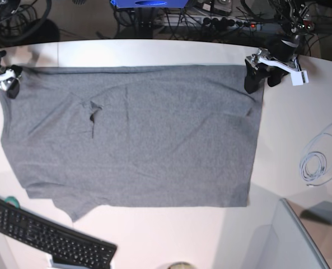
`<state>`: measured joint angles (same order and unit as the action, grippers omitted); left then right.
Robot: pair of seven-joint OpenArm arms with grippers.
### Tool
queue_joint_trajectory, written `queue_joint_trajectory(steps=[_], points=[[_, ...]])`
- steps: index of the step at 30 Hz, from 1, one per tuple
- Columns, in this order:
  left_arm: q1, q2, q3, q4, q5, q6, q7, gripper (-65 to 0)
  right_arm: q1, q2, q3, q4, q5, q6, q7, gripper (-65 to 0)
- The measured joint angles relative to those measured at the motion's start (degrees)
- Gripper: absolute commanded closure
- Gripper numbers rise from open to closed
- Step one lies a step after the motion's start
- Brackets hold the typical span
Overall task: Layout the t-shirt on the table in an organized manner, then fold the t-shirt properly
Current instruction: 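Grasp the shirt's collar-side edge corners with both grippers, then pull the held shirt edge away from the hem with both grippers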
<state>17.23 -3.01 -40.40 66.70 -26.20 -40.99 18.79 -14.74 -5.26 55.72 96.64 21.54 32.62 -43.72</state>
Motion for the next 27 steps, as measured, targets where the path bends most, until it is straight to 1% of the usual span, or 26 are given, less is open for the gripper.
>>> queue_joint_trajectory(steps=[2, 5, 9, 11, 12, 14, 21, 23, 27], points=[[0.02, 0.11, 0.00, -0.22, 0.26, 0.02, 0.22, -38.0, -0.04, -0.79, 3.63, -3.52, -0.44, 0.02, -0.42, -41.9], [0.22, 0.13, 0.00, -0.44, 0.57, 0.31, 1.09, -23.5, -0.22, -0.90, 6.60, -6.40, -0.76, -0.04, -0.70, -41.9], [0.48, 0.24, 0.00, -0.50, 0.85, 0.42, 1.86, -9.1, 0.31, -0.72, 7.13, -8.39, -0.24, -0.11, 0.55, -41.9], [0.76, 0.26, 0.00, -0.50, 0.90, 0.46, 1.99, -2.3, 1.07, -0.48, 7.17, -11.47, 0.11, 0.00, 0.55, -41.9], [0.87, 0.28, 0.00, -0.50, 0.85, 0.46, 2.19, 0.0, 1.88, -0.24, 7.19, -13.77, -0.46, -0.09, 0.50, -41.9], [0.96, 0.31, 0.00, -0.48, 0.85, 0.44, 2.21, 0.0, 3.17, 0.92, 7.52, -17.18, -0.50, -0.13, -0.42, -41.9], [2.45, 0.61, 0.00, 3.69, 2.29, 0.68, 4.37, 0.0, 7.13, 5.01, 10.08, -24.39, 0.59, -0.15, 1.49, -41.1], [2.93, 0.59, 0.00, 4.63, 2.64, 1.11, 4.57, 0.0, 7.80, 5.97, 10.05, -25.29, 0.55, -0.11, 1.20, -41.1], [2.62, 0.61, 0.13, 4.66, 2.64, 1.11, 4.61, 0.0, 8.66, 6.16, 9.90, -25.51, 0.13, -0.07, 1.01, -41.0]])
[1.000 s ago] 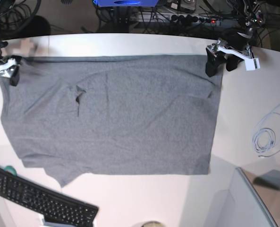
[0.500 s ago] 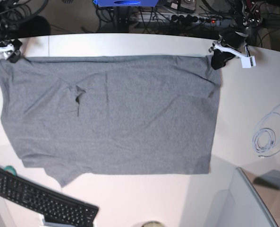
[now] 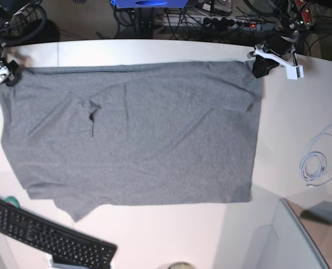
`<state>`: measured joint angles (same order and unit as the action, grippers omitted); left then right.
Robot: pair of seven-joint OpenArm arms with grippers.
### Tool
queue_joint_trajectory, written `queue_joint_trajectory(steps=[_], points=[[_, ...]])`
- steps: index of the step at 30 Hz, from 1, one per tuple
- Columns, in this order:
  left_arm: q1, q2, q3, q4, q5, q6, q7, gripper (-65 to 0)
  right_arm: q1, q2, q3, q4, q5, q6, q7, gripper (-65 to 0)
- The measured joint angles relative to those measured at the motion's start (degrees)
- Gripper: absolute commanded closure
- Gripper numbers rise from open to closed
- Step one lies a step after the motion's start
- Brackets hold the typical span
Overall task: Layout the t-shirt on the table in an organized manner, then fold the t-shirt properly
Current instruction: 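Pull the held shirt edge away from the hem with both grippers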
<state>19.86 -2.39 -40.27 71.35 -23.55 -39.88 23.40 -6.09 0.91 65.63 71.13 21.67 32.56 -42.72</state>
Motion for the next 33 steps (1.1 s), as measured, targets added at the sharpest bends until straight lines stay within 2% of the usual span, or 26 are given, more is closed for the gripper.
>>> queue_joint_trajectory(steps=[1, 3, 6, 7, 8, 13, 16, 20, 24, 28, 33], points=[[0.00, 0.00, 0.00, 0.00, 0.00, 0.00, 0.00, 0.0, 0.00, 0.00, -0.11, 0.00, 0.00, 0.02, -0.11, -39.8], [0.00, -0.02, -0.02, 0.00, 0.00, 0.00, 0.00, 0.0, 0.31, 0.00, -0.26, -0.02, -0.20, 0.02, -0.39, -31.7], [-0.02, 0.00, 0.00, 0.00, 0.00, 0.00, 0.00, 0.0, 0.83, -0.11, -0.28, -0.24, -0.48, 0.04, -0.37, -8.1], [0.00, 0.00, 0.00, -0.02, 0.00, 0.00, 0.00, 0.0, 0.85, -0.13, -0.28, -0.24, -0.33, 0.02, -0.39, -1.8], [0.00, 0.00, 0.00, 0.00, 0.00, 0.00, 0.00, 0.0, 0.81, -0.13, -0.28, -0.20, -0.42, 0.04, -0.44, -0.2], [0.22, 0.04, -0.02, 1.25, 0.59, 0.07, 0.85, 0.0, 0.07, -0.76, -0.35, 5.97, -0.61, 0.04, -3.04, -0.8], [0.46, 0.04, -0.33, 5.66, 0.59, 0.42, 7.58, 0.0, -0.11, -0.59, -0.50, 11.96, -0.42, 0.28, -11.69, -0.8], [-0.66, 0.85, -4.44, 14.23, 0.07, 0.17, 16.15, 0.0, 2.60, -0.70, -0.48, 19.78, -0.74, -0.72, -22.45, -0.6], [-3.26, 1.27, -7.80, 22.95, -0.66, -0.59, 22.82, 0.0, 7.58, 0.20, -0.79, 24.55, 0.66, -7.78, -29.66, -0.6], [-3.08, 1.40, -7.91, 24.74, -0.37, -0.68, 25.49, 0.0, 8.09, 2.71, -4.98, 21.70, 0.52, -13.88, -29.66, -0.6], [3.82, 1.40, -8.26, 21.18, -0.20, -0.50, 25.70, 0.0, 2.99, 2.21, -5.38, 16.59, -0.48, -14.60, -27.15, -0.6]])
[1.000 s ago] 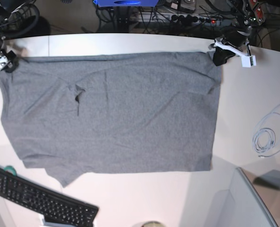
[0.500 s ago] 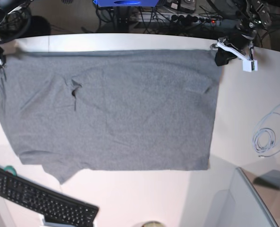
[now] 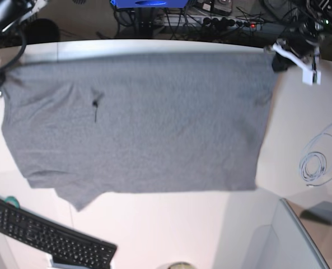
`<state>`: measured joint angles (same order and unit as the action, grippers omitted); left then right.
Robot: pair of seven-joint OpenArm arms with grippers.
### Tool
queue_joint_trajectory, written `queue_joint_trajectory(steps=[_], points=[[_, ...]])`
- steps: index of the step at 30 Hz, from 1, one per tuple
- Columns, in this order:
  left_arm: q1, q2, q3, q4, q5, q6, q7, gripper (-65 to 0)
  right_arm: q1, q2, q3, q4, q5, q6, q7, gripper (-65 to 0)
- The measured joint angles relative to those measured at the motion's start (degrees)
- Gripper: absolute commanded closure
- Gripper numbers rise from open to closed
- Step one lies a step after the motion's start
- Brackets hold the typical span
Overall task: Layout the t-shirt on the table in an organized manner, then fold the t-shirt properly
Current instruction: 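Pull the held shirt edge away from the hem with both grippers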
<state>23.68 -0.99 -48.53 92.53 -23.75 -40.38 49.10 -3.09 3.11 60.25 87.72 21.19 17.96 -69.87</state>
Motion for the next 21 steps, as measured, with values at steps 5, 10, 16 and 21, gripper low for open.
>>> queue_joint_trajectory(steps=[5, 10, 16, 21], points=[[1.40, 0.13, -0.24, -5.57, 0.31, 0.09, -0.66, 0.0, -2.51, 0.13, -3.08, -7.87, -0.07, -0.39, 8.66, -0.6], [1.40, 0.76, -0.15, -6.25, 0.57, 0.50, -5.25, 0.0, -2.71, 0.11, -2.93, -9.25, -0.15, -0.42, 9.86, -1.5], [1.11, 1.29, -0.04, -6.29, 0.61, 0.48, -5.33, 0.0, -3.39, 0.15, -2.84, -9.03, -0.13, -0.44, 10.32, -1.5], [0.68, 1.16, -0.33, -6.23, 0.66, 0.46, -5.33, 0.0, -3.56, -0.15, -2.71, -9.03, -0.15, -0.44, 10.34, -1.1]])
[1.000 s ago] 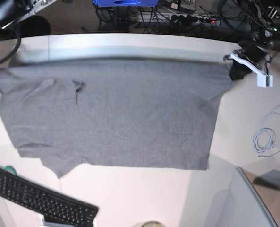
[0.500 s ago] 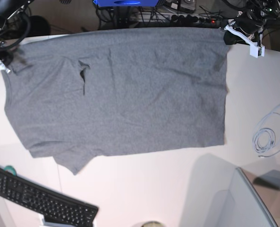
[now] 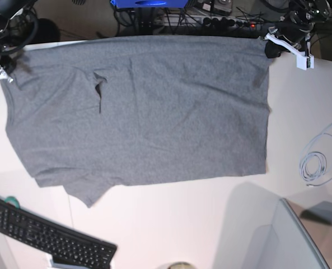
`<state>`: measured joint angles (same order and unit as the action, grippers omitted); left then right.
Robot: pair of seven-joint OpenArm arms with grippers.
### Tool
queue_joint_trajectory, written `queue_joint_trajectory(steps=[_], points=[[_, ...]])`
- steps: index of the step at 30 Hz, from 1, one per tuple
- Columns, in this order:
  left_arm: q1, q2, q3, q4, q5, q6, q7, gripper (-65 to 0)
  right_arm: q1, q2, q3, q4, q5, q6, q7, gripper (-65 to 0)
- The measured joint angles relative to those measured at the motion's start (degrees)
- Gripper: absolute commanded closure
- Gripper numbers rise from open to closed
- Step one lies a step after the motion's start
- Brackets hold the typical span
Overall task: Layout the t-shirt on the table in an organized manner, then fold the t-shirt properly
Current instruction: 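Pull the held shirt edge away from the hem with both grippers, then release the edge and lower the left gripper onto the shirt's side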
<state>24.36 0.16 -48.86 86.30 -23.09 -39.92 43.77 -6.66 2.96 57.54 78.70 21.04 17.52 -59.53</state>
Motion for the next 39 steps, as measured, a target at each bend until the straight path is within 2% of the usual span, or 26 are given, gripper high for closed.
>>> queue_joint_trajectory(steps=[13, 15, 19, 21, 22, 24, 26, 29, 31, 32, 33, 35, 36, 38, 39], points=[[-0.70, -1.14, -0.07, 0.28, -0.35, 0.00, -0.28, 0.0, -0.46, -0.57, 0.00, 0.31, 0.04, 0.00, 0.02, -2.9], [0.31, -1.11, -0.09, 0.35, -0.22, 0.00, -0.26, 0.0, -1.46, -1.73, -0.02, 2.49, -0.11, -0.02, -0.11, -10.5], [0.46, -1.16, -0.22, 0.35, 0.13, 0.02, -0.11, 0.0, -3.06, -3.52, -0.02, 9.73, -0.09, -0.24, -0.26, -33.9], [0.59, -1.16, -0.22, 0.37, -0.42, 0.02, -0.50, 0.0, -3.41, -4.20, -0.02, 12.96, 0.07, -0.22, 0.00, -39.9], [0.87, -1.11, -0.22, 0.79, -0.26, 0.02, -0.44, -4.9, -3.63, -4.39, -0.04, 14.53, 0.39, -0.17, -0.20, -40.4], [1.90, -1.09, -0.59, 2.67, -0.07, 0.02, 0.00, -22.2, -4.07, -4.39, 0.00, 17.35, 0.07, -0.20, -0.48, -40.4], [1.81, -0.81, -3.26, 4.48, -0.09, 0.04, 0.09, -35.5, -4.46, -4.33, -0.07, 19.17, -0.15, -0.24, -0.46, -40.4], [1.33, -0.83, -7.50, 6.75, -0.37, 0.02, -0.26, -49.2, -4.68, -4.35, -0.24, 20.81, -0.02, -0.17, -0.17, -40.4], [1.36, -0.83, -10.71, 8.20, -0.24, 0.02, -0.20, -53.5, -4.48, -4.07, -0.55, 20.94, 0.04, -0.13, -0.24, -40.4], [1.38, -0.83, -12.28, 9.11, 0.02, 0.02, -0.02, -53.8, -3.93, -3.96, -0.55, 20.94, -0.02, 0.15, -0.20, -40.4], [1.49, -0.83, -13.49, 10.25, 0.15, 0.04, 0.07, -54.0, -3.30, -3.43, -0.79, 20.74, -0.07, 1.99, 0.46, -40.4], [0.76, -1.01, -14.21, 12.57, 0.42, 0.11, 0.59, -53.5, -2.49, -0.31, -5.44, 18.93, -0.44, 6.03, 4.07, -40.2], [-0.37, -1.20, -14.16, 13.22, 0.44, 0.26, 0.57, -50.8, -1.77, 1.55, -8.81, 16.94, 0.09, 7.65, 5.95, -40.1], [-3.26, -1.36, -12.02, 13.70, 0.39, 0.52, 0.35, -39.2, 0.00, 4.31, -15.23, 11.74, 0.00, 7.54, 10.14, -35.7], [-4.48, -1.55, -9.75, 13.53, 0.42, 0.57, 0.22, -29.6, 1.07, 5.14, -17.73, 9.11, 0.17, 7.63, 11.52, -31.2]])
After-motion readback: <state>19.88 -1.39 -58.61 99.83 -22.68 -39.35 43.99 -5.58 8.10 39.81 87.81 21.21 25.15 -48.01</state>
